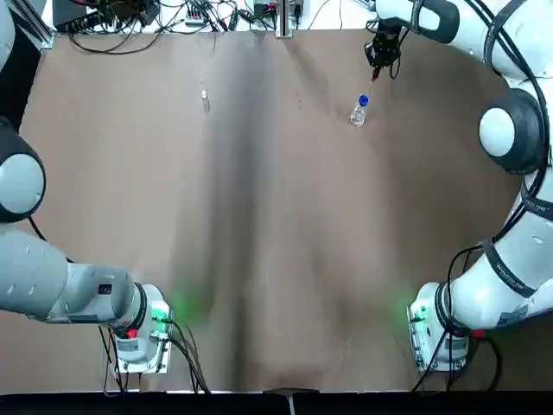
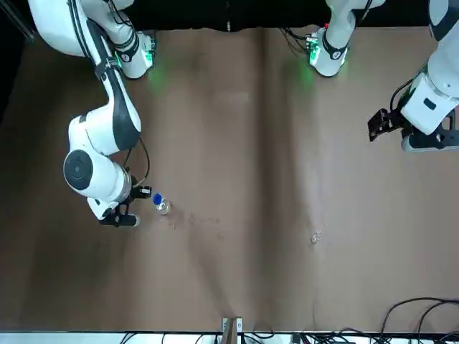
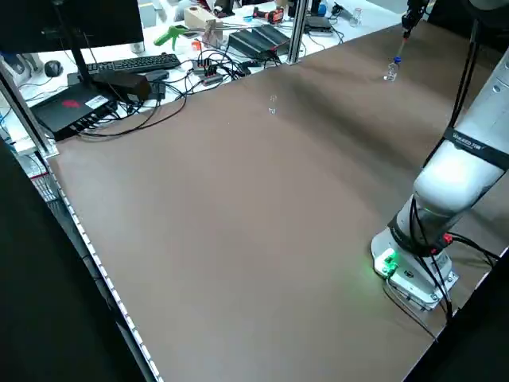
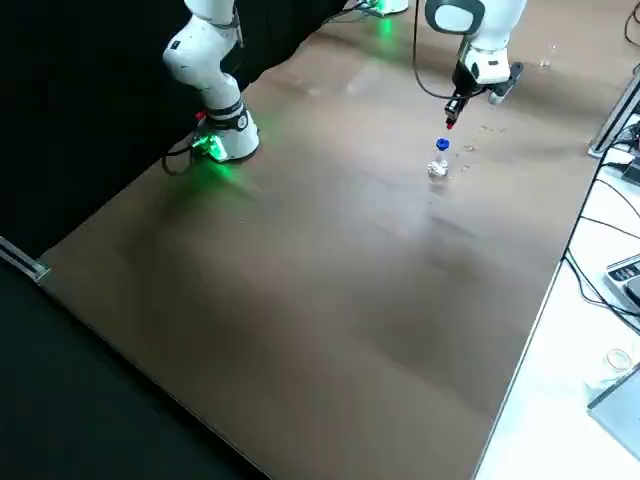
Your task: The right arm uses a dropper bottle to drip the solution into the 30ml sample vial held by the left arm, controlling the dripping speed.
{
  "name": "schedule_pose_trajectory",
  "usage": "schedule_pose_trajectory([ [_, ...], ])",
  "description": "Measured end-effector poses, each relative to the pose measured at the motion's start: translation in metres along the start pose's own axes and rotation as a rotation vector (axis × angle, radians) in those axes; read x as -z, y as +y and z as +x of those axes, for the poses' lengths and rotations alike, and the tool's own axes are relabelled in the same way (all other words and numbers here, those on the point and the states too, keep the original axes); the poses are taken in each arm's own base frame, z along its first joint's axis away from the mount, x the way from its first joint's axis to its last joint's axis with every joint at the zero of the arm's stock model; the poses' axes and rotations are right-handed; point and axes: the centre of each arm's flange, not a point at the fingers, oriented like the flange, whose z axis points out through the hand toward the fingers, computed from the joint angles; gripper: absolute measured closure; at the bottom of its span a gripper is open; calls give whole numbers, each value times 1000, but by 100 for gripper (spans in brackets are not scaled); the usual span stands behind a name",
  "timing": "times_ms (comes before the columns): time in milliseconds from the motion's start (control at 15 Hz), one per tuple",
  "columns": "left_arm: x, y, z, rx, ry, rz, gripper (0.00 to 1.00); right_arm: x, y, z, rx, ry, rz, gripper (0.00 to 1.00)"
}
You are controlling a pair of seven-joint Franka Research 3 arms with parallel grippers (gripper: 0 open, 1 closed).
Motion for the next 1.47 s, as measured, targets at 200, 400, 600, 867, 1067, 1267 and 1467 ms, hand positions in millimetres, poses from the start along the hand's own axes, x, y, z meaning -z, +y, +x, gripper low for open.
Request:
schedule_pose_trajectory([
  [200, -11, 4, 7, 0, 19, -27, 1, -5, 0, 2, 0, 2, 0, 96],
  [400, -17, 4, 12, -3, 24, -31, 1, -7, -1, 3, 0, 1, 0, 96],
  [600, -17, 4, 13, -2, 30, -32, 1, -10, -2, 2, 5, -1, -6, 96],
  [867, -17, 3, 13, -1, 30, -32, 1, -13, -4, 2, 9, -5, -10, 96],
  [1067, -17, 3, 13, -2, 31, -32, 1, -14, -9, 1, 18, -6, -12, 95],
  [1267, -17, 3, 13, -3, 31, -32, 1, -16, -11, 0, 21, -8, -14, 93],
  [1467, -17, 3, 13, -3, 31, -32, 1, -17, -11, 1, 23, -8, -17, 69],
])
